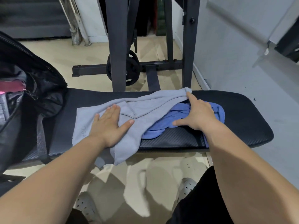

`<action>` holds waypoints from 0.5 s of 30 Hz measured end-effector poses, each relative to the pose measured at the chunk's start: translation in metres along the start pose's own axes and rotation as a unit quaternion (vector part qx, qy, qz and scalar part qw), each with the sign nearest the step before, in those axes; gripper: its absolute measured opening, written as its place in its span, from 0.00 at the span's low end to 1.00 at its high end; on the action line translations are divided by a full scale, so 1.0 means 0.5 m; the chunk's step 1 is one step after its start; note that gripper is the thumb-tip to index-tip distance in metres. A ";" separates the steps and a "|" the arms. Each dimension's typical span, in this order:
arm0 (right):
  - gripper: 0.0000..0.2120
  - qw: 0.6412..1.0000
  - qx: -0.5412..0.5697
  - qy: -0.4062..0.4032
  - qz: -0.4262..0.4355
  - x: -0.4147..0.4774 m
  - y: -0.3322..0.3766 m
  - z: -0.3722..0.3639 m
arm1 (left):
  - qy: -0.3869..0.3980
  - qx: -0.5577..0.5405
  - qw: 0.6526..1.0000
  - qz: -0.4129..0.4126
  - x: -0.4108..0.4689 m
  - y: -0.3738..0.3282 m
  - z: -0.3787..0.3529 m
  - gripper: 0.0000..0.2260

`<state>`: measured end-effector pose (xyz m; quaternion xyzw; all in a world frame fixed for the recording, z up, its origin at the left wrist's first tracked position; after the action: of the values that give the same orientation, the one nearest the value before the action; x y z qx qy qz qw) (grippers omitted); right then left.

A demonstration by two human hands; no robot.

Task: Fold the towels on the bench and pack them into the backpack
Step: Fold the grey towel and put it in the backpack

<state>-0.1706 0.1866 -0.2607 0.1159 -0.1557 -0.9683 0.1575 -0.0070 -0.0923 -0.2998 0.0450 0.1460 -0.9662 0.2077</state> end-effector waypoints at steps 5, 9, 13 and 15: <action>0.16 0.995 0.084 -0.059 0.007 0.003 -0.043 0.048 | -0.028 -0.012 0.999 0.032 0.004 0.009 0.037 0.49; 0.24 0.980 0.003 -0.173 -0.100 -0.003 -0.107 0.119 | -0.086 -0.082 0.993 -0.026 -0.003 -0.098 0.069 0.44; 0.26 0.988 -0.013 -0.077 -0.131 -0.003 -0.110 0.084 | -0.052 -0.040 0.997 -0.049 -0.002 -0.175 0.031 0.41; 0.29 0.998 -0.004 -0.024 -0.064 -0.009 -0.065 0.047 | -0.039 -0.022 0.998 -0.034 0.000 -0.179 0.006 0.43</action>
<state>-0.1817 0.2237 -0.2490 0.1018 -0.1477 -0.9794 0.0922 -0.0439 -0.0152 -0.2733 -0.0023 0.1599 -0.9703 0.1815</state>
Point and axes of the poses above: each hand's wrist, its own x-axis towards the middle knuckle, its own z-axis out of the back of the hand, y = z × x, the point moved 9 cm from there along x, towards the middle knuckle, and after that the axes turned 2 degrees about -x, right-handed, at the moved point
